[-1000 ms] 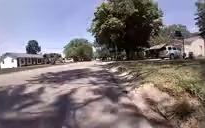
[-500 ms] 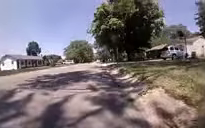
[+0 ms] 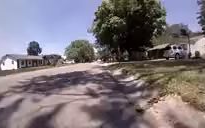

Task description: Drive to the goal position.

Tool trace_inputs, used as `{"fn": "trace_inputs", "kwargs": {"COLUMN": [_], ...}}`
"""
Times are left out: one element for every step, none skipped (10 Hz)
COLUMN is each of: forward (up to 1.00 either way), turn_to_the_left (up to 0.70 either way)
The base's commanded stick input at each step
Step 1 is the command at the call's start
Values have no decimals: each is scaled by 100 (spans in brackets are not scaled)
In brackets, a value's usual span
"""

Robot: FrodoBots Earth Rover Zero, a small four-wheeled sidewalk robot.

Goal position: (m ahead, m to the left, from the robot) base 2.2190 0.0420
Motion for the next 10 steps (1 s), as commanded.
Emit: {"fn": "trace_inputs", "kwargs": {"forward": [70,70,70,70,70,70,70,70,70,70], "turn_to_the_left": [0,0,0,0,0,0,0,0,0,0]}}
